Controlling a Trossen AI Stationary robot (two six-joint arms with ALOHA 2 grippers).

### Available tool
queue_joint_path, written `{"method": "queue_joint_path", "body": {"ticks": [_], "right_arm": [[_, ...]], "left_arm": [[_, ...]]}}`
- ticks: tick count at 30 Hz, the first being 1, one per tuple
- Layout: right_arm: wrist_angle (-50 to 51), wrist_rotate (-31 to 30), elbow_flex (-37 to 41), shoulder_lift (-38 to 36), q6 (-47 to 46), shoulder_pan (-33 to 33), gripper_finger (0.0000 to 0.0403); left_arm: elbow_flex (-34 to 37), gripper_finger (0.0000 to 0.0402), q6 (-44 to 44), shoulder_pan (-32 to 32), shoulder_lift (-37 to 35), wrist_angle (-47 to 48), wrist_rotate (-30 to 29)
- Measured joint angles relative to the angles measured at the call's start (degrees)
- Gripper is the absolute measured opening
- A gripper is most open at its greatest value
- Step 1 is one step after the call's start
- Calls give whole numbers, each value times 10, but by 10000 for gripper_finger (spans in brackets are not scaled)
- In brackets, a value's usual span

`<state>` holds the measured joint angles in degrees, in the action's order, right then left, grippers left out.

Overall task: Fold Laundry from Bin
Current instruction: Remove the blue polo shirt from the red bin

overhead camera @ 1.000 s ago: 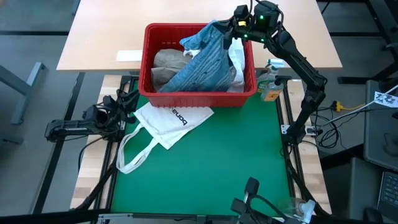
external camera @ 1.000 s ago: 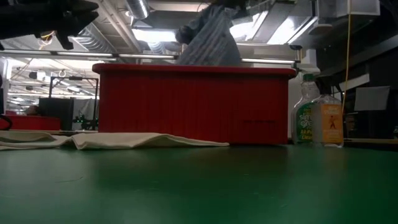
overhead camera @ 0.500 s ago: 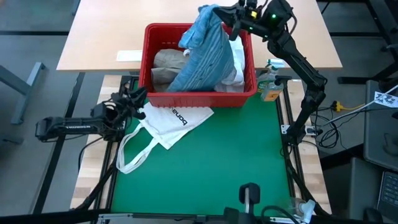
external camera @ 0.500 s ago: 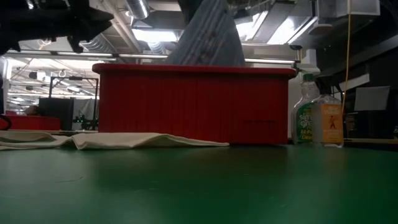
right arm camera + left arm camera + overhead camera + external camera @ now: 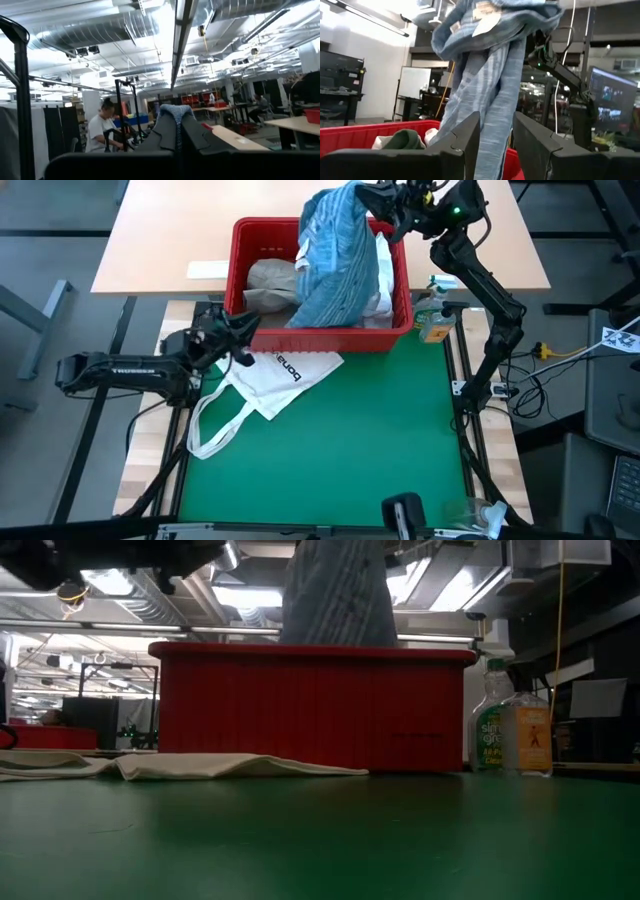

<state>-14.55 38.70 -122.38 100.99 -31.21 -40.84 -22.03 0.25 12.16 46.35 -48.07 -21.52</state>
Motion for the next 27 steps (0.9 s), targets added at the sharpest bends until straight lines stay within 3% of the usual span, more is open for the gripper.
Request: {"method": "queue_joint_path", "body": {"ticks": [12, 23, 27], "right_arm": [[-4, 25, 0, 0, -3, 0, 1], [-3, 30, 0, 0, -8, 0, 1], [-3, 30, 0, 0, -8, 0, 1]], "left_arm": [[-97, 112, -7, 36, 181, 0, -4], [-102, 112, -4, 66, 289, 1, 2], [-102, 112, -4, 66, 309, 1, 38]]}}
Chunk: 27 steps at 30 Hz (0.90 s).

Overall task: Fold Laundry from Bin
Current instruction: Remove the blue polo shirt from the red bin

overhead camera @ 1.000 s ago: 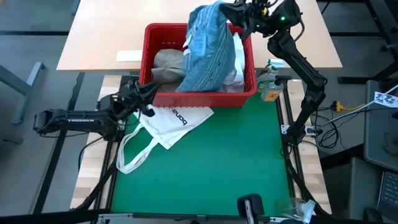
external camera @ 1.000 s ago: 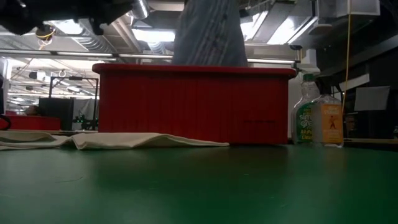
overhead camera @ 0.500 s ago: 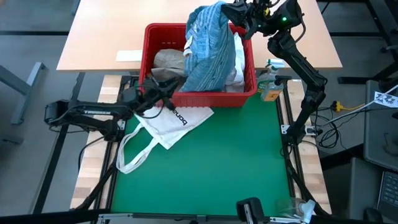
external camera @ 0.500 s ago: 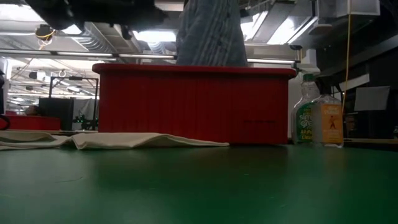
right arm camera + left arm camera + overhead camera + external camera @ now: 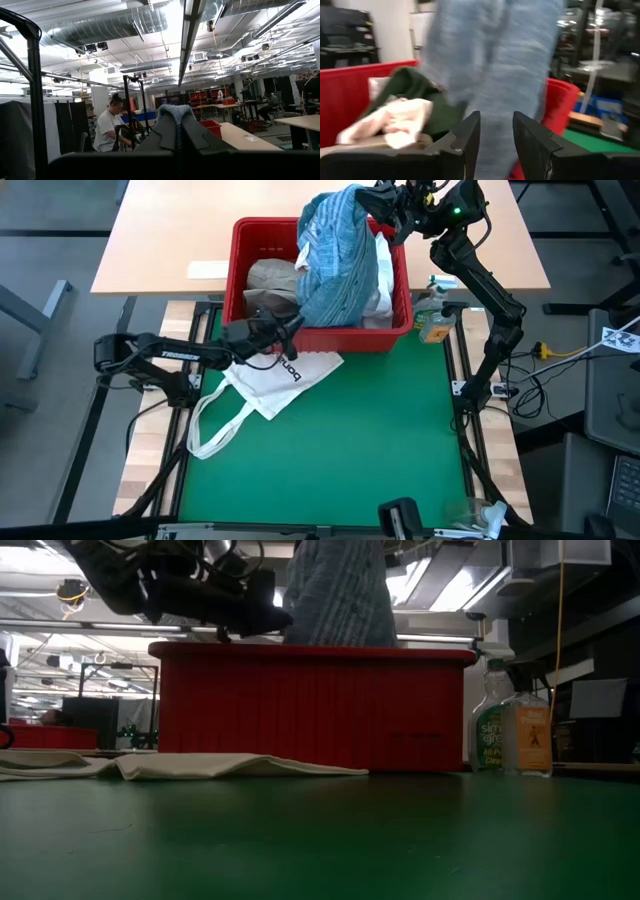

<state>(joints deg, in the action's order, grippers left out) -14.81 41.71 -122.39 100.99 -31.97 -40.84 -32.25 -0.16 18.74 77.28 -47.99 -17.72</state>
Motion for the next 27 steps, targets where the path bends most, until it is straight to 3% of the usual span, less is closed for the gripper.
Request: {"method": "queue_joint_path", "body": {"ticks": [15, 27], "right_arm": [[0, 20, 0, 0, 0, 0, 1], [0, 20, 0, 0, 0, 0, 1]], "left_arm": [[0, 112, 44, 26, 15, -8, 6], [0, 112, 46, 39, 15, -66, -9]]}}
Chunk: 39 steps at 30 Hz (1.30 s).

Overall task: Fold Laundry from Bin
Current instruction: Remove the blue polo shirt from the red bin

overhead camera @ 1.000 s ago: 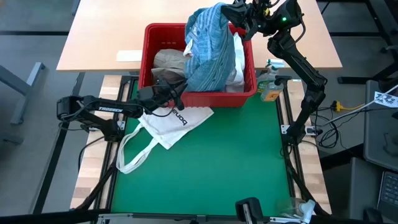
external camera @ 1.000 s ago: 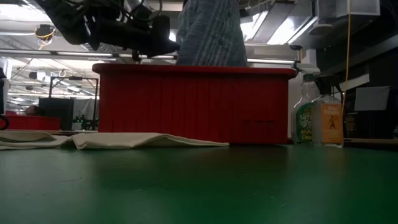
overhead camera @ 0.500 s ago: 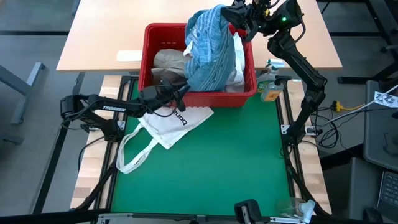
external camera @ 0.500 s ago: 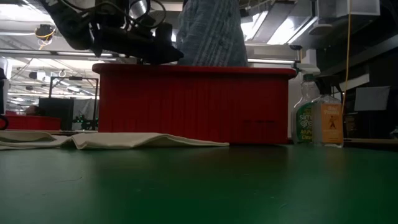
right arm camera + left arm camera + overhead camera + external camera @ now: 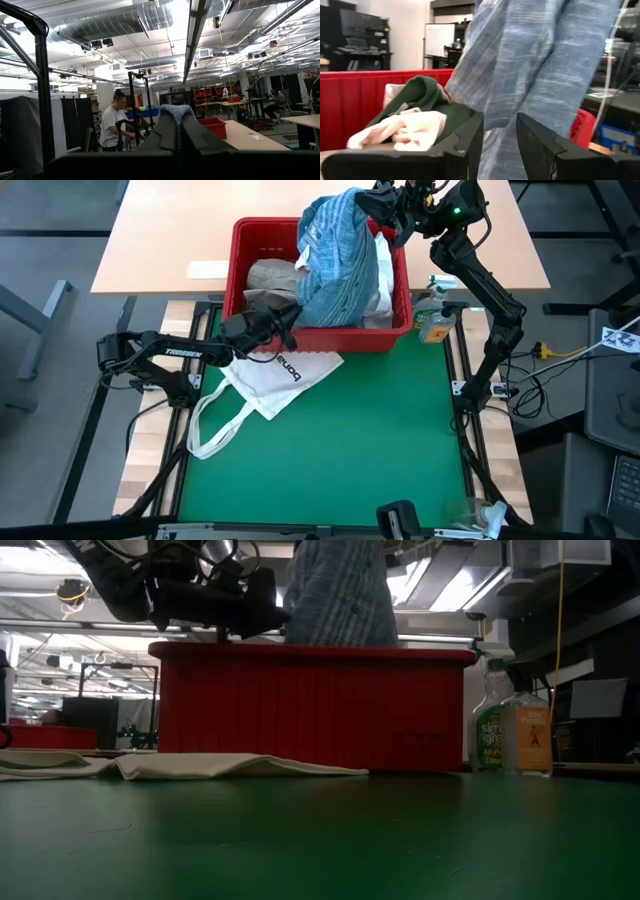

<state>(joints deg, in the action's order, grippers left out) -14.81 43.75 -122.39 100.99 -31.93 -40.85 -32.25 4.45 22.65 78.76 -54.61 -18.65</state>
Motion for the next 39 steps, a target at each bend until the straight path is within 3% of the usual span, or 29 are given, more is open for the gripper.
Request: {"method": "queue_joint_path", "body": {"ticks": [6, 11, 17, 23, 39], "right_arm": [[0, 0, 0, 0, 0, 0, 1], [0, 0, 0, 0, -12, 0, 1], [0, 0, 0, 0, -13, 0, 1], [0, 0, 0, 0, -13, 0, 1], [-1, -7, 0, 0, -13, 0, 1]], "left_arm": [[0, 118, 30, 0, 0, 1, -1], [-7, 164, 44, 0, 0, 2, 3], [-14, 203, 43, -1, 0, 27, 75], [-14, 206, 21, 4, 0, 76, 55], [-14, 206, -7, 5, 27, 77, 145]]}}
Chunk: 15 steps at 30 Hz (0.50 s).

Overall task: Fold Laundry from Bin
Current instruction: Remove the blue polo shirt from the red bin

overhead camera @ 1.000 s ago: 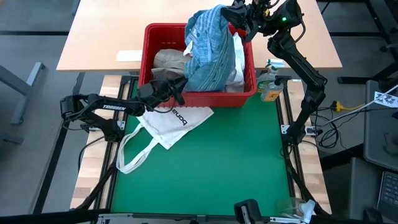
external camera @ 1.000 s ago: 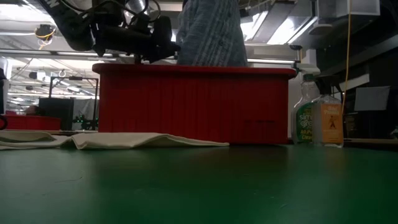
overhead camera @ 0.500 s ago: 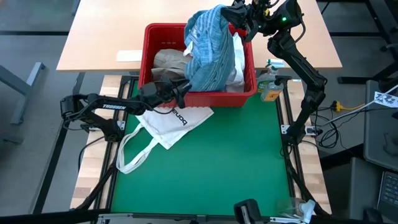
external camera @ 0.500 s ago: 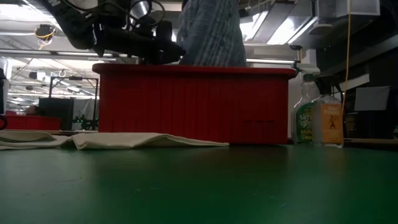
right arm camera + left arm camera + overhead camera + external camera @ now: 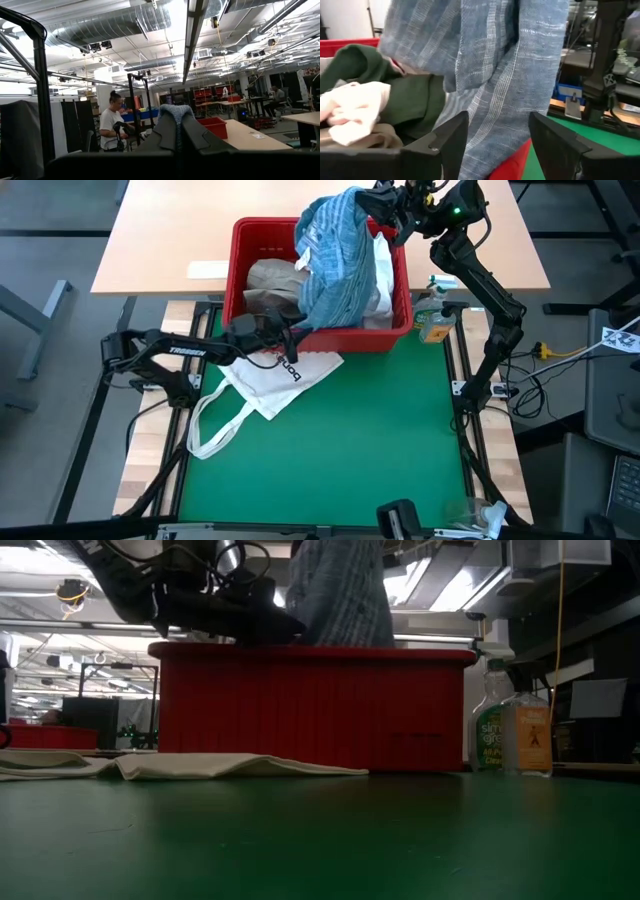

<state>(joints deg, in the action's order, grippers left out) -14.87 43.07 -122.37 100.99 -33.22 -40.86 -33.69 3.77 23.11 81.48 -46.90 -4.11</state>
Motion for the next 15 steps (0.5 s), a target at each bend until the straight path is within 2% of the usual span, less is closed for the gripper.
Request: {"method": "queue_joint_path", "body": {"ticks": [9, 15], "right_arm": [[0, -1, 0, 0, 0, 0, 1], [-1, -6, 0, 0, 0, 0, 1]], "left_arm": [[-3, 204, -48, -1, 50, -89, 2], [-38, 162, -60, 0, 53, -71, -8]]}}
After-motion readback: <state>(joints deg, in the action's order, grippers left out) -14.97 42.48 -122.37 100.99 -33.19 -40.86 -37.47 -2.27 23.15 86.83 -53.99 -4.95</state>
